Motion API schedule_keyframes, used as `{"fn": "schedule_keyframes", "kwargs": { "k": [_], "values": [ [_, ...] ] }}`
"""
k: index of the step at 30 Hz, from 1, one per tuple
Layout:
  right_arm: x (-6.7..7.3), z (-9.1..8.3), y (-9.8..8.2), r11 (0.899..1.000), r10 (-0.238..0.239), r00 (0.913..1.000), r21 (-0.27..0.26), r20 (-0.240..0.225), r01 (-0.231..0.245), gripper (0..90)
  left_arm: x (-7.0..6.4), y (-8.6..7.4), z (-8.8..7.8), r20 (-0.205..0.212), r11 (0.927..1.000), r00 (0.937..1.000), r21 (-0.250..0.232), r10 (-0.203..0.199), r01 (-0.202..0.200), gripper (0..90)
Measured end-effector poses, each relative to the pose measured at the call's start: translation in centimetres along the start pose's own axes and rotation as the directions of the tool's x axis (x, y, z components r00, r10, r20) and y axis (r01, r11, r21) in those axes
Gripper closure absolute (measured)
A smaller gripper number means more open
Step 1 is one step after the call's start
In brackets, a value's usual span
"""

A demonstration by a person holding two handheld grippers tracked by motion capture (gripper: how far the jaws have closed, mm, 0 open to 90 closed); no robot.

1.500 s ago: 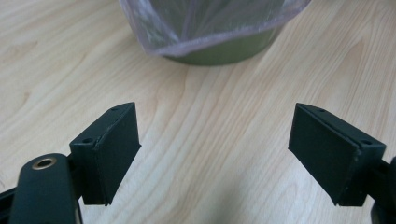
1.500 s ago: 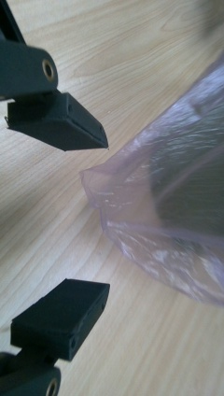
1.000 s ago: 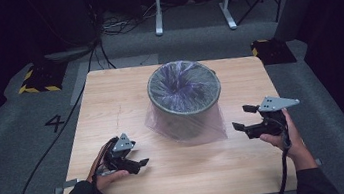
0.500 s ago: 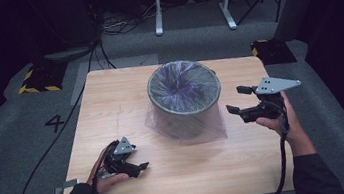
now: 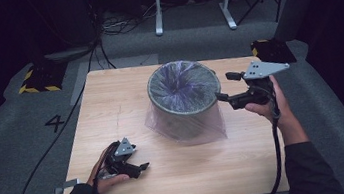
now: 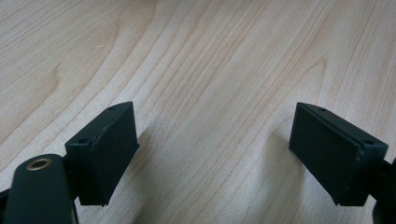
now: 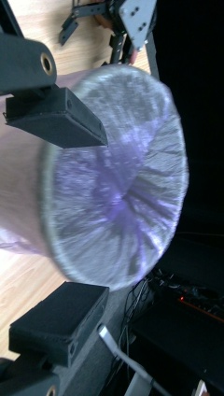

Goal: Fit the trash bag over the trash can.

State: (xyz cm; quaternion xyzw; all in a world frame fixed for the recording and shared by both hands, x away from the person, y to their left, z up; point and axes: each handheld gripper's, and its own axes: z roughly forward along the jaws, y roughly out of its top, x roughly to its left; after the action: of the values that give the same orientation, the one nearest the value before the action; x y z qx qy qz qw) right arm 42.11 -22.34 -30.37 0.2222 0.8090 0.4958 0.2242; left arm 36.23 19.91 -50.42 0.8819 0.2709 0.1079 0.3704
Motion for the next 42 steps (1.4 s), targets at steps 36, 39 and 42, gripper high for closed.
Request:
{"fn": "schedule_keyframes", "kwargs": {
  "k": [36, 39, 42],
  "values": [
    [-0.5, 10.9, 3.3, 0.975, -0.001, 0.9989, 0.221, -0.048, 0.012, 23.0, 0.0, 0.0, 0.0, 0.0, 1.0, 1.0, 0.0, -0.001, 0.001, 14.7],
    [-0.5, 11.2, 3.2, 0.973, 0.001, 0.999, 0.232, -0.045, 0.01, 23.5, 0.0, 0.0, 0.0, 0.0, 1.0, 1.0, -0.001, 0.0, 0.0, 14.7],
    [-0.6, 11.4, 3.2, 0.967, -0.003, 0.999, 0.255, -0.045, 0.014, 23.5, 0.0, 0.0, 0.0, 0.0, 1.0, 1.0, -0.001, 0.0, 0.0, 14.7]
  ]
}}
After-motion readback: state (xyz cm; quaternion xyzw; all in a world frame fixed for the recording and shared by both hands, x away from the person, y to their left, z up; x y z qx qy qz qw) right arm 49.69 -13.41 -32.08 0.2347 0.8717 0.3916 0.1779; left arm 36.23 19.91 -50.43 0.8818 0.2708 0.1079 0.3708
